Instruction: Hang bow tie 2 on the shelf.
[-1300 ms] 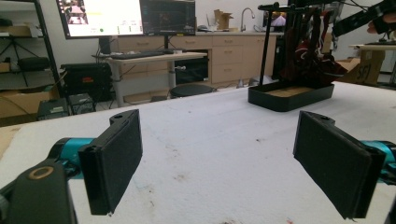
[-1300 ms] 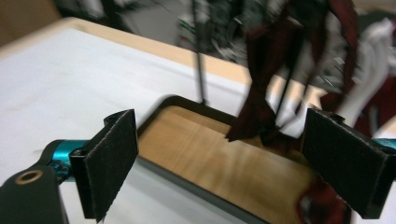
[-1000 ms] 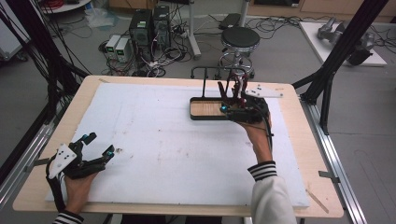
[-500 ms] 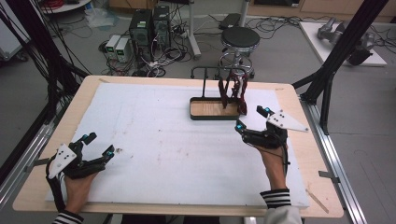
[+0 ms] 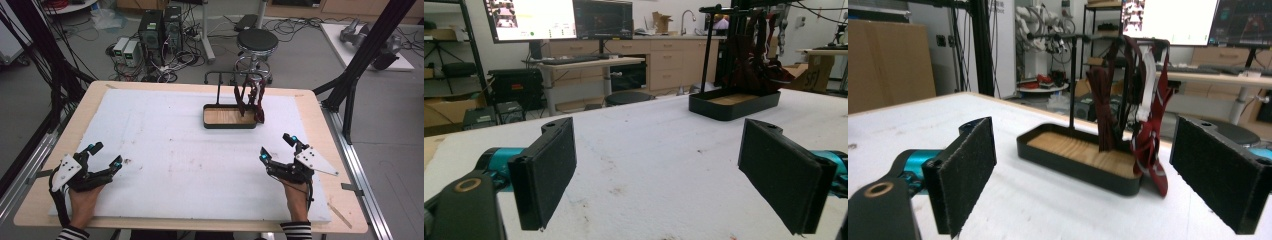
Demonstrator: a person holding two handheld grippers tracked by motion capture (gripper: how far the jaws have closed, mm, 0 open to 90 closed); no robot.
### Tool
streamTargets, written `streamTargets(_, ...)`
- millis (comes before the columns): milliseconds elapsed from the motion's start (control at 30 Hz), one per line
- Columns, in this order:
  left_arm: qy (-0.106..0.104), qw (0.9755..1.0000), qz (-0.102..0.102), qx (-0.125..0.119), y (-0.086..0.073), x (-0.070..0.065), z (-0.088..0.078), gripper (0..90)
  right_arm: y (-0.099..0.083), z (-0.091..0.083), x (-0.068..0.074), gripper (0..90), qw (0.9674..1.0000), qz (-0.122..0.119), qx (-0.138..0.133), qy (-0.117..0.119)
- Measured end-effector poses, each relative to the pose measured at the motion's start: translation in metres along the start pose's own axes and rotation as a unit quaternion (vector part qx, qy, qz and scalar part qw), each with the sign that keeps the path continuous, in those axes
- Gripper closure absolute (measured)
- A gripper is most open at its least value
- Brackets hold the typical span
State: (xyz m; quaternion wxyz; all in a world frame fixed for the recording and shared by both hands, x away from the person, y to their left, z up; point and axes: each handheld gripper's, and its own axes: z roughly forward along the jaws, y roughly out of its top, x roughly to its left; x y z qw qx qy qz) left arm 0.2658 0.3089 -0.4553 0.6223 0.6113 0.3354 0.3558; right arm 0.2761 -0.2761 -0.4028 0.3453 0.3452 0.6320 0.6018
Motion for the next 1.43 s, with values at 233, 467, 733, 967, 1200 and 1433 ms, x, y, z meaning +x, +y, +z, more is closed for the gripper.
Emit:
streamTargets(233, 0.001, 1.0, -0.003, -0.001, 0.0, 0.0, 0.0, 16.0, -0.001, -0.002, 0.004, 10.5, 0.9999, -0.005, 0.016, 0.004)
streamTargets(467, 0.0, 1.0, -0.003, -0.002, 0.0, 0.001, 0.0, 16.0, -0.007, -0.008, 0.004, 10.5, 0.9998, -0.01, 0.017, 0.0)
streamTargets(733, 0.0, 1.0, -0.001, -0.001, 0.0, 0.0, 0.0, 16.0, -0.04, -0.013, 0.006, 10.4, 0.9998, -0.001, 0.002, -0.018)
streamTargets(967, 0.001, 1.0, -0.004, -0.003, 0.0, 0.0, 0.0, 16.0, -0.05, -0.011, 0.007, 10.4, 0.9999, -0.004, 0.005, -0.016)
streamTargets(1200, 0.001, 1.0, -0.005, -0.003, 0.0, 0.0, -0.001, 16.0, -0.05, -0.011, 0.009, 10.4, 0.9997, -0.011, 0.009, -0.018)
streamTargets(1433, 0.001, 1.0, -0.003, -0.003, 0.0, 0.001, -0.001, 16.0, -0.051, -0.012, 0.008, 10.4, 0.9997, -0.003, 0.001, -0.026)
